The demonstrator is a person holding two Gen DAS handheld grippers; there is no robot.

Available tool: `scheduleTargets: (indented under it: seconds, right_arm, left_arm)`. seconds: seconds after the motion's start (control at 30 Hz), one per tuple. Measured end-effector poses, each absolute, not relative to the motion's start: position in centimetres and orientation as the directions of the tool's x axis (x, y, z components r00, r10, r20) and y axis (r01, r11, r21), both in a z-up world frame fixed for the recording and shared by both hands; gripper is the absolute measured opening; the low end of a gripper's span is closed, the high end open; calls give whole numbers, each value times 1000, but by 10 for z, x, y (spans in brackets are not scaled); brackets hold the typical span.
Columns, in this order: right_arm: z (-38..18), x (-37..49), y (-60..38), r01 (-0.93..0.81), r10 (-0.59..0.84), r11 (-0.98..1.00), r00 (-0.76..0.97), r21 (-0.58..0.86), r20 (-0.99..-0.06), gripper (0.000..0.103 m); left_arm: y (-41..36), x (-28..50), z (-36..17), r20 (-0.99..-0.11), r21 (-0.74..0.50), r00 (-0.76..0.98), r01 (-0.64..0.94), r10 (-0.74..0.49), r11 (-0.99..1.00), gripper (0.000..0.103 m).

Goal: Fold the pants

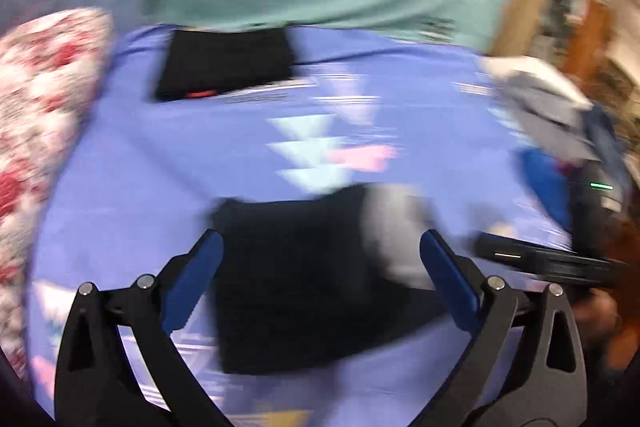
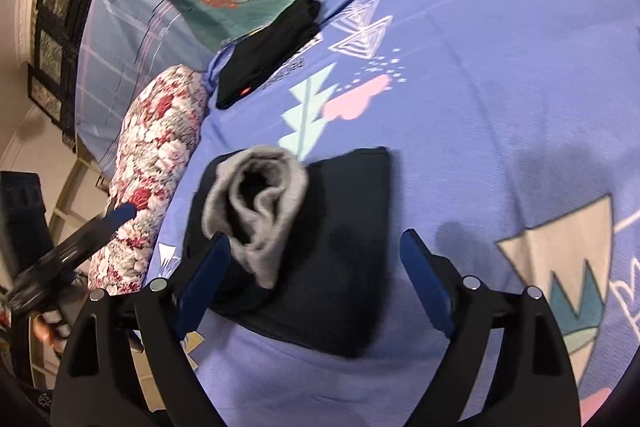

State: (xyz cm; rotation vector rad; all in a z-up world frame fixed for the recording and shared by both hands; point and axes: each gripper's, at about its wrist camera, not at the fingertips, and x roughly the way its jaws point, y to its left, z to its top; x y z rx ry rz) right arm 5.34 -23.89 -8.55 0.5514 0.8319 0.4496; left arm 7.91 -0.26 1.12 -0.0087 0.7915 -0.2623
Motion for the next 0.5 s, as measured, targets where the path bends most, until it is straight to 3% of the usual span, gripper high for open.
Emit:
scheduleTargets:
  seconds: [0.17, 0.37, 0.43, 0.5]
  right_arm:
    - [-74, 64, -210, -211, 582, 787, 566, 580, -584, 90]
    - [-63, 64, -171, -303, 540, 838, 575, 453, -614, 90]
    - [-62, 64, -158, -348, 539, 842, 561, 412, -629, 85]
    - [-65, 66, -149, -363, 527, 849, 550, 383, -648, 66]
  left_arm:
    - [54, 106, -34, -782, -143, 612, 8, -118, 990, 100]
    - [68, 114, -70, -826, -193, 542, -17, -153, 981, 100]
    - [63, 113, -73, -827, -180, 542, 0, -152, 984, 100]
    - [62, 115, -74, -825, -182, 542, 10, -159, 983, 100]
